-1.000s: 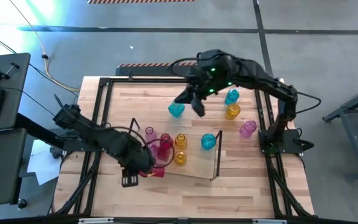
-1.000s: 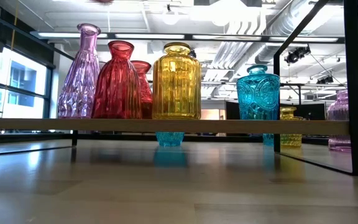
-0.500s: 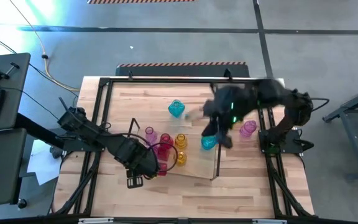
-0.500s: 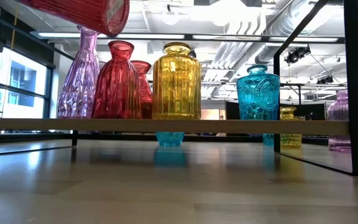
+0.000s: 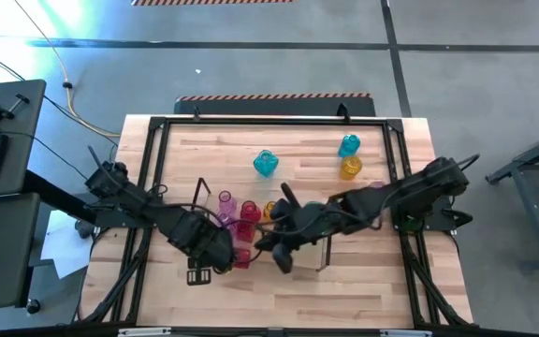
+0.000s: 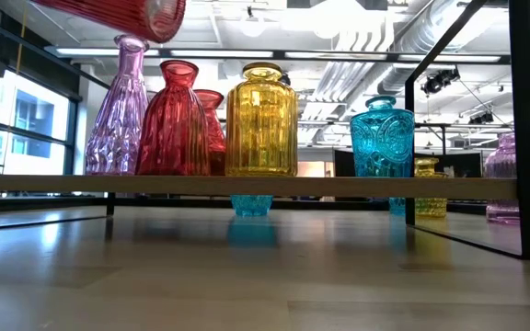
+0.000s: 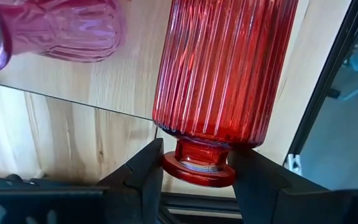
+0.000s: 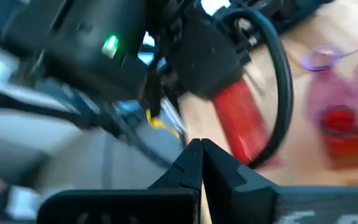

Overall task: Sort vases onto shelf
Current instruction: Put the red vase on the shelf aligned with the other red vases

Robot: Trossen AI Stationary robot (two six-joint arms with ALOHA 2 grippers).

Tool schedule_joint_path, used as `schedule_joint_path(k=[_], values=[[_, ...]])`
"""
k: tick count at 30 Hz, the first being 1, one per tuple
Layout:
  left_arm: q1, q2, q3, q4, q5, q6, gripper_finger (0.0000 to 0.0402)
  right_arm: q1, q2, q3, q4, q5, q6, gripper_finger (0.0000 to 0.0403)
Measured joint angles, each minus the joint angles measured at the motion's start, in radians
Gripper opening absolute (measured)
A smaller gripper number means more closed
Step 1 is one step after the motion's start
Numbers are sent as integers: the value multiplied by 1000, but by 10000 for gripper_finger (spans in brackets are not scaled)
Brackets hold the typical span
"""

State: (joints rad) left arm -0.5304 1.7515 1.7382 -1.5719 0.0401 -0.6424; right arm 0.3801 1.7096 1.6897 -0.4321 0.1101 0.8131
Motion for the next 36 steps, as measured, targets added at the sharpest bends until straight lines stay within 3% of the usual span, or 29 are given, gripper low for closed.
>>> schedule_joint_path(k=[4, 6, 14, 24, 36], values=[[-15, 0, 0, 0, -21, 18, 147, 5, 0, -153, 297, 43, 144, 0], [-15, 0, 0, 0, -30, 26, 145, 14, 0, -206, 363, 91, 204, 0], [6, 0, 0, 0, -103, 48, 148, 78, -1, -281, 374, 300, 352, 0], [40, 0, 0, 2, -110, 112, 148, 100, 80, -283, 347, 299, 457, 0], [9, 0, 0, 0, -94, 157, 148, 112, 175, -282, 485, 391, 528, 0]])
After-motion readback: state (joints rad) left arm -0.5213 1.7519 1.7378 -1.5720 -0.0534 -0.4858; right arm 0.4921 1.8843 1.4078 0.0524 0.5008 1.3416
